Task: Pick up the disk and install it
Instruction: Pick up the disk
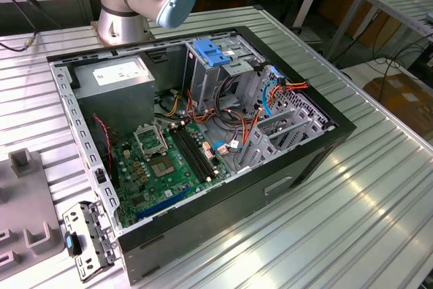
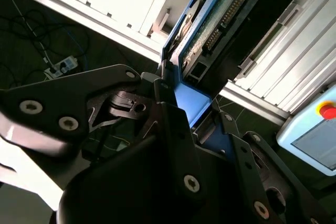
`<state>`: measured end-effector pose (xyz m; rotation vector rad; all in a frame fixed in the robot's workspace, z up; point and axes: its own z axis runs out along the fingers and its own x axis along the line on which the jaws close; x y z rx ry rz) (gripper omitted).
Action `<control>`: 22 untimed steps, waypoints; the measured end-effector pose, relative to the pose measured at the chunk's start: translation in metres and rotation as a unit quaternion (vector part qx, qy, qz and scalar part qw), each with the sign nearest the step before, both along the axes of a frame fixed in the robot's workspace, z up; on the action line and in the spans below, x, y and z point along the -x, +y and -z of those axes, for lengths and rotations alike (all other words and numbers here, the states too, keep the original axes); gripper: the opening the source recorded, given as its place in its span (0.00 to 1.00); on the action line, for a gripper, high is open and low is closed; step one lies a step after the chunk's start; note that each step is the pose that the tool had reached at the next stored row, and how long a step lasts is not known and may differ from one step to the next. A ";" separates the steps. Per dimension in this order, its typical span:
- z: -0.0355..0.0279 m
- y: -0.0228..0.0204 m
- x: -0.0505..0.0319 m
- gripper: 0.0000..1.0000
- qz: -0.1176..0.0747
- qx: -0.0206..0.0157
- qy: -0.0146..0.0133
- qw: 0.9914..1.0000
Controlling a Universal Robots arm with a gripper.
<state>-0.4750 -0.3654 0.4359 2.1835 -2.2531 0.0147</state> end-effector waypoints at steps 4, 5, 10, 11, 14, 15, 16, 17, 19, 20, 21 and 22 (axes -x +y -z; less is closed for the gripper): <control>-0.0087 0.0000 0.0000 0.37 0.000 0.000 0.000 1.000; -0.0120 0.0000 0.0000 0.37 0.000 0.000 0.000 1.000; -0.0227 0.0000 0.0000 0.37 0.000 0.000 0.000 1.000; -0.0243 0.0000 0.0000 0.37 0.000 0.000 0.000 1.000; -0.0310 0.0000 0.0000 0.37 0.000 0.000 0.000 1.000; -0.0333 0.0000 0.0000 0.37 0.000 0.000 0.000 1.000; -0.0349 0.0000 0.0000 0.37 0.000 0.000 0.000 1.000; -0.0373 0.0000 0.0000 0.37 0.000 0.000 0.000 1.000; -0.0415 0.0000 0.0000 0.37 0.000 0.000 0.000 1.000; -0.0437 0.0000 0.0000 0.37 0.000 0.000 0.000 1.000; -0.0456 0.0000 0.0000 0.37 0.000 0.000 0.000 1.000; -0.0477 0.0000 -0.0001 0.37 0.000 0.000 0.000 1.000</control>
